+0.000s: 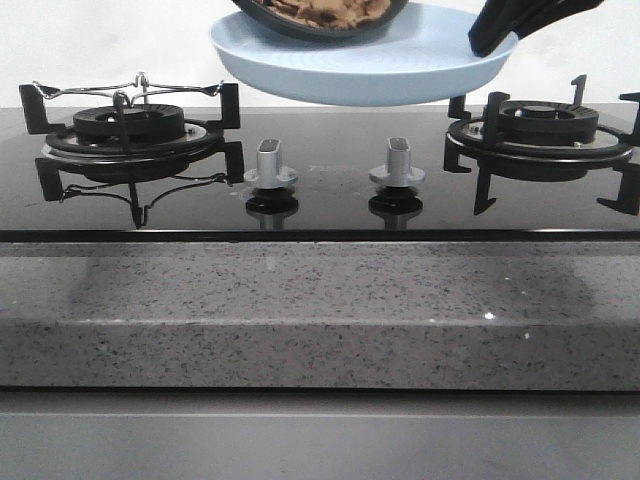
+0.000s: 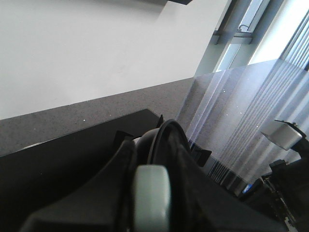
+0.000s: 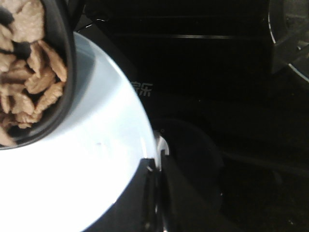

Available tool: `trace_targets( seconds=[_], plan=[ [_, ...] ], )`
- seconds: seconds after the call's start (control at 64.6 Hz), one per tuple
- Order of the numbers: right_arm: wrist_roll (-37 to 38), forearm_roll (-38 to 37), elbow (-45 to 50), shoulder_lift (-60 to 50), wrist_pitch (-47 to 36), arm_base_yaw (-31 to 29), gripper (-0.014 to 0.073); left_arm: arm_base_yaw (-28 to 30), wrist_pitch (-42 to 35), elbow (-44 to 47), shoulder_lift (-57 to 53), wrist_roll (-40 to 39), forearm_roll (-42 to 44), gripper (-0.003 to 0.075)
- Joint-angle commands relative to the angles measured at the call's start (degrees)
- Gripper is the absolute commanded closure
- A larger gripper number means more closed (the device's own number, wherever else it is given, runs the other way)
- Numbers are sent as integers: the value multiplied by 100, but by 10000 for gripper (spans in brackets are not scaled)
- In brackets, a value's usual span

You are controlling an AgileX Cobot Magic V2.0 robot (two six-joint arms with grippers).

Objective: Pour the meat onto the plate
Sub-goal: 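Tilt the pan with the left gripper, sliding meat onto the plate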

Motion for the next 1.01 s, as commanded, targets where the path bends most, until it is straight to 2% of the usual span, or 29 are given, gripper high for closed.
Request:
trace_targets(
  seconds=[0.0,0.402,0.851,0.99],
  plan=[
    [-47,193,-160,-207,-306,-25,662,-124,-15,-194,-285,358,-495,741],
    [-47,193,-160,-207,-306,-25,662,-197,180,-218,-293,1583,-543,741],
    [-47,193,-160,-207,-306,-25,662,-197,428,-596,-293,2111,-514,741],
    [-47,193,-160,-207,-306,-25,662,-197,503,-607,-293,2592,-514,741]
  ],
)
